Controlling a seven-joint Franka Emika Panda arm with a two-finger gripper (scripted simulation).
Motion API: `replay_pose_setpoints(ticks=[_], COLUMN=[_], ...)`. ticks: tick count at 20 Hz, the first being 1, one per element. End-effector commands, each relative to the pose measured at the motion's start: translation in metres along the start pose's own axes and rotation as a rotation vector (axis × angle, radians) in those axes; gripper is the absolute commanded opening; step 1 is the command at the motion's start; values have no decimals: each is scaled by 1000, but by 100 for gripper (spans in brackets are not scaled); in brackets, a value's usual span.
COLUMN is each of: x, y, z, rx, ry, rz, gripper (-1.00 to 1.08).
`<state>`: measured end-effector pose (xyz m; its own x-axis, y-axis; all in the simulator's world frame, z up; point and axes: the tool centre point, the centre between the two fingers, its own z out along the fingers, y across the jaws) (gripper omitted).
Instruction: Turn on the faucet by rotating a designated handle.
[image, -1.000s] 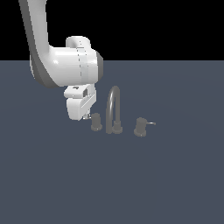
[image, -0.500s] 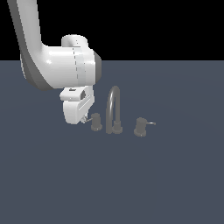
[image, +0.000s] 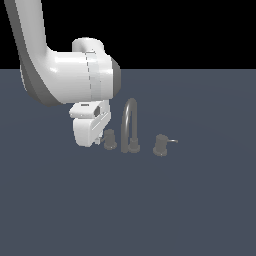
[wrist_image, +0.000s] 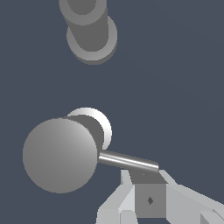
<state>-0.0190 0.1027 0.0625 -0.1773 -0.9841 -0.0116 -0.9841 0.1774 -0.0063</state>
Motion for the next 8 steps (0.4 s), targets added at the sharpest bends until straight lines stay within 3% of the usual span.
replay_pose_setpoints(ticks=[1, 8], x=[7, 51], y=[-1, -7], z=[0, -1], rx=[-1, -6], ry=[1, 11], rz=[1, 27], gripper=[-100, -100])
